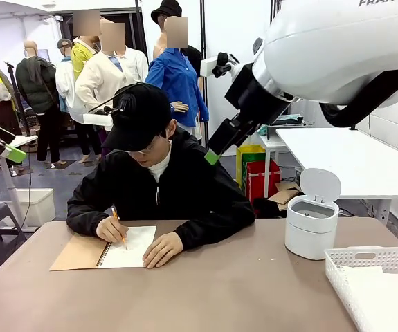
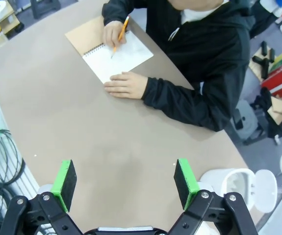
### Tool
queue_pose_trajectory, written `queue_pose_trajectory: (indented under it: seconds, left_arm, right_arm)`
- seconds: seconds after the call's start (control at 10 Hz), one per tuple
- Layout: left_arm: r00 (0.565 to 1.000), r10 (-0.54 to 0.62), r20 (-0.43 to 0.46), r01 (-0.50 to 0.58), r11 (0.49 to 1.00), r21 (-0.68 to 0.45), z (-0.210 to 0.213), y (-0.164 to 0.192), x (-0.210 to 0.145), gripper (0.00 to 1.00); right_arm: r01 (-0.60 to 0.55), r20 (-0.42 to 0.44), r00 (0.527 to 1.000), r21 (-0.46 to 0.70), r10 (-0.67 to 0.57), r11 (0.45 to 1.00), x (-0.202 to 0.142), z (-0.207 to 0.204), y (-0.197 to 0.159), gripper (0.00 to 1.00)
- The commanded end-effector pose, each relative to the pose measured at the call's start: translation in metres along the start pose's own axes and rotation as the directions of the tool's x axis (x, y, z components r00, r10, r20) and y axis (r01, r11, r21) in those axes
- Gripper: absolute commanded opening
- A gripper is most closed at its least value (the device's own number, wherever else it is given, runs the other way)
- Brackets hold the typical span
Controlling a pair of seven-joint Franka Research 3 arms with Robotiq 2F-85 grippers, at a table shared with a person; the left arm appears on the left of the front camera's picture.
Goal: Sort the paper based on its condition.
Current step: If a person hands you a paper, place it in the Organizing basket , and if it's crumpled, put it in the Trash can.
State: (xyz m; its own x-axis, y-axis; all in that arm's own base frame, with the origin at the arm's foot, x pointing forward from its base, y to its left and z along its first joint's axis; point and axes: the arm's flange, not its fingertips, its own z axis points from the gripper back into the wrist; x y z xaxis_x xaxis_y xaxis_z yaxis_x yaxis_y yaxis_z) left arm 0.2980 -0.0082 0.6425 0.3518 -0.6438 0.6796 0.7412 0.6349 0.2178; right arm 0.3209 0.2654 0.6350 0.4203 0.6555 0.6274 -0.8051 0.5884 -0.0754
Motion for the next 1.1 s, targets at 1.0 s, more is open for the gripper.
queue_pose_trajectory:
  seconds: [1.0]
  left_arm:
    - [1.000, -0.001, -0.004, 0.001, 1.000, -0.014, 0.0012, -0.0020, -0.0014, 1.00]
  right_arm:
    - [0.008, 0.009, 1.000, -0.013, -0.008, 1.000, -0.0001, 0.0058, -0.0049, 1.00]
